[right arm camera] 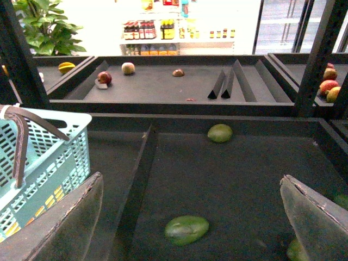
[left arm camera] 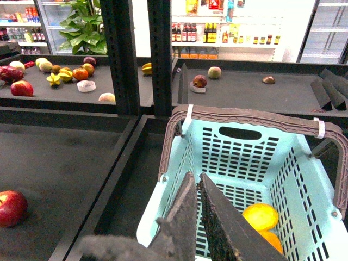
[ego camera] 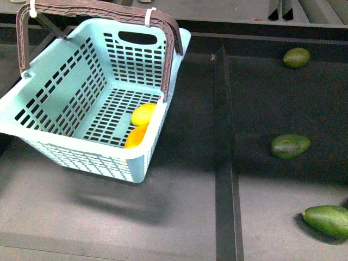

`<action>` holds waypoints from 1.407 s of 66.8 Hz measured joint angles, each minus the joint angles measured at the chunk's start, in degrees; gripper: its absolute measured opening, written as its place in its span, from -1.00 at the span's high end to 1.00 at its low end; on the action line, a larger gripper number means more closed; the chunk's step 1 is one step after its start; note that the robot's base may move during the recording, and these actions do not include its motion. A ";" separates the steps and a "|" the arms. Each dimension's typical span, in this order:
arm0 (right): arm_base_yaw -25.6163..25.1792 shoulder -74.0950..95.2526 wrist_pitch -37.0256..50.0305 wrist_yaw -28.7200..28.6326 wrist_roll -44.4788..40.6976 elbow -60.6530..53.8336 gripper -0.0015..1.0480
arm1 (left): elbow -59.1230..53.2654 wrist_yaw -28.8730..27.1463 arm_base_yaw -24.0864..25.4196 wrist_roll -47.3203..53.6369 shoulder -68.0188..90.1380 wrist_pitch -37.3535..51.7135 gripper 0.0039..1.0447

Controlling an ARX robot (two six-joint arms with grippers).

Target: Pick lemon and mango into basket

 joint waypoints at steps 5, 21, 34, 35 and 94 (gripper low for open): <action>0.00 0.00 0.00 0.00 0.00 0.00 -0.83 | -0.87 0.00 0.00 0.00 -4.79 -4.28 0.94; 0.00 0.00 0.00 0.00 0.00 0.00 -0.83 | -1.25 -0.02 0.02 0.00 -17.31 -15.37 0.94; 0.00 0.00 0.00 0.00 0.00 0.00 -0.83 | -1.25 -0.02 0.02 0.00 -24.92 -22.60 0.94; 0.00 0.00 0.00 0.00 0.00 0.00 -0.83 | -1.25 -0.02 0.02 0.00 -25.44 -23.10 0.94; 0.00 0.00 0.00 0.00 0.00 0.00 -0.83 | -1.25 -0.02 0.00 0.02 -47.89 -45.72 0.94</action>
